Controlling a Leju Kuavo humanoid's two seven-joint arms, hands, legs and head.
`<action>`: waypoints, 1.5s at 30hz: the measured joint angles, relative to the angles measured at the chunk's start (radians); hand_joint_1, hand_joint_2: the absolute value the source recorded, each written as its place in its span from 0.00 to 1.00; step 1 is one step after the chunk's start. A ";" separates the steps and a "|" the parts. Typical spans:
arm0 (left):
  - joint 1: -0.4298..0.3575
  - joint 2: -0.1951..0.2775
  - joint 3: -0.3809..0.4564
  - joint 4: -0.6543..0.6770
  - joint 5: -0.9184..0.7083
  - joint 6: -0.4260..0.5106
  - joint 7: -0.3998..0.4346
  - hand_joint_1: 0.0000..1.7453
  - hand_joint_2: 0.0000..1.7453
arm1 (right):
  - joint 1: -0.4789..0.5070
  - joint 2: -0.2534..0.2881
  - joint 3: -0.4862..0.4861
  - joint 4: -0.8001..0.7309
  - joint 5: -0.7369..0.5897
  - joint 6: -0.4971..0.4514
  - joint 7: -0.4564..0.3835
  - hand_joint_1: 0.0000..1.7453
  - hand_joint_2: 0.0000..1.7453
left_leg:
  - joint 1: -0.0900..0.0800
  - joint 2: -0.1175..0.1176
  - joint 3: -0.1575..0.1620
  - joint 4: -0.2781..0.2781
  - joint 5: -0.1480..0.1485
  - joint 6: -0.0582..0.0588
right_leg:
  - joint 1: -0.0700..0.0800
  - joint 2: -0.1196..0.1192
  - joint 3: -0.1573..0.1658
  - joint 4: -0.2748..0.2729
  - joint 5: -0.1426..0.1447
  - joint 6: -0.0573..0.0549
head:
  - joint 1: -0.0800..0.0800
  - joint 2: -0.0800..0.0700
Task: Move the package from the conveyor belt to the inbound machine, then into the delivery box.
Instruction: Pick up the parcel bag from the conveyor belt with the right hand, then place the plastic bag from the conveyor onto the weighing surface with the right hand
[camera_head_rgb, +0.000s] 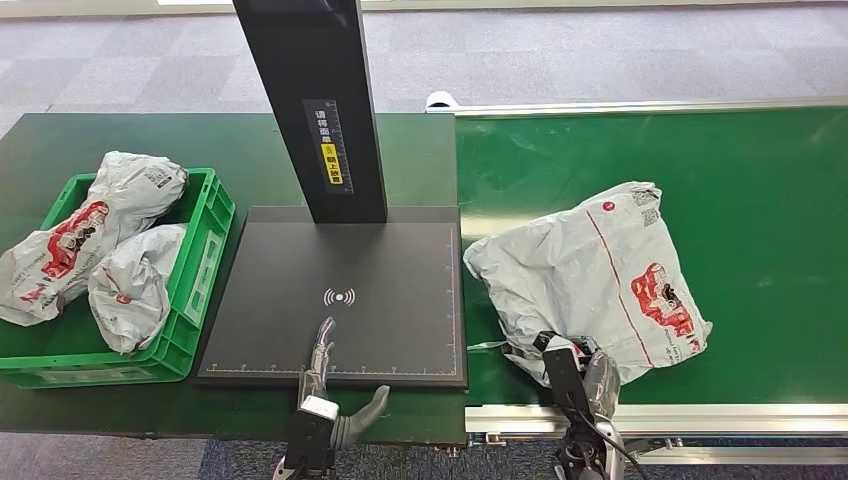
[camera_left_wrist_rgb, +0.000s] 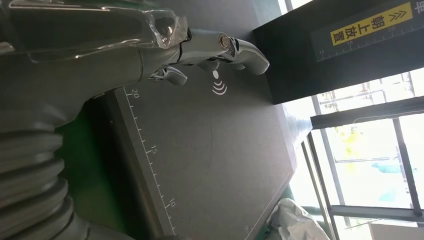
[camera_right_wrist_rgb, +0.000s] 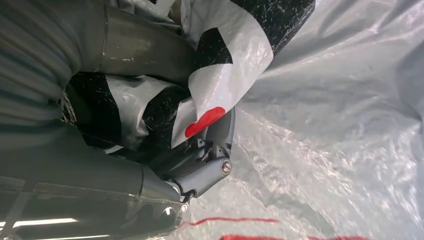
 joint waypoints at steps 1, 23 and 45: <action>0.000 0.000 0.000 0.000 0.000 0.000 0.000 0.00 1.00 | 0.000 0.000 0.000 -0.003 -0.001 -0.002 -0.001 1.00 1.00 | 0.000 0.000 0.000 0.000 0.000 0.000 | 0.000 0.000 0.000 0.000 0.000 0.000 | 0.000 0.000; 0.014 0.003 0.011 -0.075 -0.124 0.168 0.000 0.00 1.00 | 0.147 0.081 0.237 -0.478 0.075 -0.131 -0.013 1.00 1.00 | 0.000 0.000 -0.001 0.000 0.000 0.000 | 0.000 0.000 0.000 0.000 0.000 0.000 | 0.000 0.000; 0.009 0.052 0.088 -0.327 -0.062 0.132 0.000 0.00 1.00 | 0.020 0.133 0.708 -0.346 -0.241 0.394 0.006 1.00 1.00 | 0.001 -0.001 -0.001 -0.001 0.001 -0.001 | 0.002 -0.002 0.001 0.001 0.000 0.000 | 0.001 0.000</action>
